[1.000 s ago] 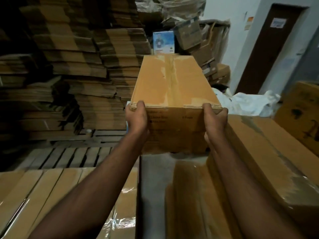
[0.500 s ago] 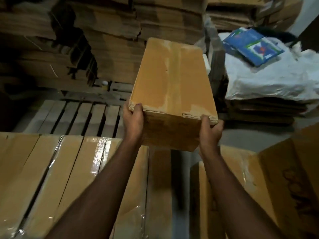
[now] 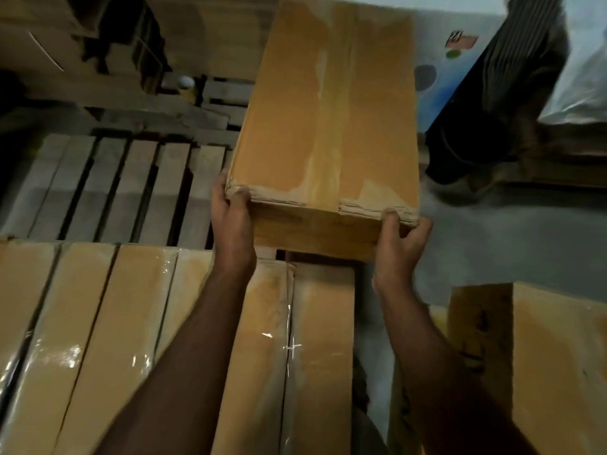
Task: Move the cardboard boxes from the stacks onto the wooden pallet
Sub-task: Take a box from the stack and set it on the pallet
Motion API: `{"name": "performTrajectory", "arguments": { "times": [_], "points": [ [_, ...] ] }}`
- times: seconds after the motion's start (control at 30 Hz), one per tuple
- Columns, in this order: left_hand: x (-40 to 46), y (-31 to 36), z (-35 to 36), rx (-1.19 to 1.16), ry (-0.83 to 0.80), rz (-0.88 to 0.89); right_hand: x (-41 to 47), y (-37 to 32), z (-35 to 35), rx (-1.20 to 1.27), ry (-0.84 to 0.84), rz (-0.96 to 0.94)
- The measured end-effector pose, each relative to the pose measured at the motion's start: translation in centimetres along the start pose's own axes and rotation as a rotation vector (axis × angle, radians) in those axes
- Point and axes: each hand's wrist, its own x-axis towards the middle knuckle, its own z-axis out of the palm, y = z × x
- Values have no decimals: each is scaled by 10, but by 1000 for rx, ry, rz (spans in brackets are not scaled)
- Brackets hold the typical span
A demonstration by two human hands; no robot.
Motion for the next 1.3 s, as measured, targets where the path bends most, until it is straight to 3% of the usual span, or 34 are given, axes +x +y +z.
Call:
{"name": "performTrajectory", "arguments": {
  "times": [0.3, 0.4, 0.57, 0.77, 1.13, 1.3],
  "points": [
    [74, -92, 17, -36, 70, -64, 51, 97, 56, 2, -104, 53],
    [91, -121, 6, 13, 53, -128, 56, 132, 62, -92, -210, 98],
    [105, -155, -15, 291, -81, -170, 67, 160, 55, -390, -423, 95],
    [82, -178, -13, 602, -141, -124, 60, 178, 32, -528, -453, 168],
    [91, -201, -20, 1100, -134, -62, 43, 202, 19, -645, -440, 76],
    [95, -213, -22, 1133, -85, -50, 46, 208, 16, -620, -479, 7]
  ]
}}
